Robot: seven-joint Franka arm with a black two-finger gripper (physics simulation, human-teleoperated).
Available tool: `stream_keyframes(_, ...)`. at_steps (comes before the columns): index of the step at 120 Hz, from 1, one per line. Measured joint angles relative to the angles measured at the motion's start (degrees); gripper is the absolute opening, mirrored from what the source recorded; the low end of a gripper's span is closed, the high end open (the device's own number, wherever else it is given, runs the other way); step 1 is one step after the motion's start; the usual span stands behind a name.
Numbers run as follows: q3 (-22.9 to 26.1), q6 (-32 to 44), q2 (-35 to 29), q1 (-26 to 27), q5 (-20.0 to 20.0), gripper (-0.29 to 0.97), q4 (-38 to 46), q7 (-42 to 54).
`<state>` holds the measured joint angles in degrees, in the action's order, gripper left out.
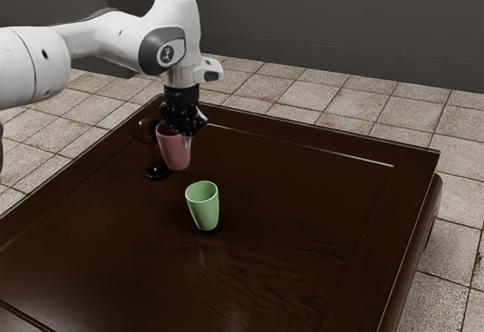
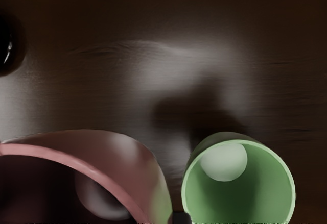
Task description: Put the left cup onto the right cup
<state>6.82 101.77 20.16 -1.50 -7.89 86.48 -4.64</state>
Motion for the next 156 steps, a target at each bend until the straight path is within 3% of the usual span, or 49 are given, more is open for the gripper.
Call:
stream_keyframes(32,6.44,-0.55,0.00,1.03,-1.25,-0.10,1.48,-4.53)
stream_keyframes(70,6.30,1.07,-2.74,0.01,-1.33,-0.10,9.05,-8.81)
stream_keyframes(140,6.51,5.39,0.89,0.72,-3.43,-0.10,7.72,-12.82)
stream_keyframes(156,6.54,5.78,1.03,0.49,-2.51,0.18,8.62,-13.38)
